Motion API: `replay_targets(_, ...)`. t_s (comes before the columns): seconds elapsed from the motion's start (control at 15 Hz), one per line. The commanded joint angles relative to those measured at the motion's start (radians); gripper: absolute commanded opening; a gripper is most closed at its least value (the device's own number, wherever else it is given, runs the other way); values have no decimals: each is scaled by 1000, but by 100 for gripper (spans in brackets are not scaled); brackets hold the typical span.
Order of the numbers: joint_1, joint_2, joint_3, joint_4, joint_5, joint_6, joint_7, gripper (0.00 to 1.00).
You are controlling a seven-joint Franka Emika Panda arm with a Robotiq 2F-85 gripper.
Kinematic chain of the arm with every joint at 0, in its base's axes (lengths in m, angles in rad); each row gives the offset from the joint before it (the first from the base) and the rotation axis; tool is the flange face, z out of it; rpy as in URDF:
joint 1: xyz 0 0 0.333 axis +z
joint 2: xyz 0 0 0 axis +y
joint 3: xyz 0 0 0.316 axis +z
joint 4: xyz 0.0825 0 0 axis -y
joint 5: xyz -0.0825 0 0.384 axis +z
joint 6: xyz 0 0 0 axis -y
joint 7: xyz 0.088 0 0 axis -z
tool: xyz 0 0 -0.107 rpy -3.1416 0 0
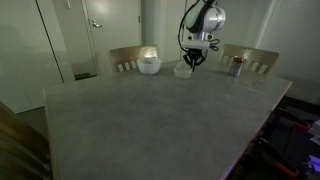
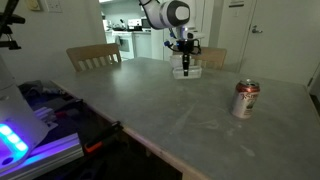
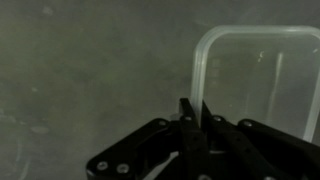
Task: Move the clear bowl to the right side of the table
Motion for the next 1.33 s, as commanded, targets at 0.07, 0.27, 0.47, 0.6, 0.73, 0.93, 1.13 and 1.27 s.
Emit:
replay_targets(0.07, -84, 90, -33, 137, 22, -30, 96, 2)
replay_targets(0.27, -144, 168, -56, 244, 24, -75, 172, 2)
replay_targets(0.47, -202, 236, -70, 339, 27, -120, 241, 2)
replay_targets(0.6, -234, 270, -81, 395, 27, -145, 295, 2)
replay_targets(0.73, -266, 294, -88, 440, 25, -178, 343, 2)
replay_targets(0.93, -306, 322, -92, 502, 20, -249, 411, 2)
replay_targets(1.13, -342, 344, -84, 558, 17, -333, 450, 2)
replay_targets(1.27, -366, 355, -73, 592, 19, -392, 456, 2)
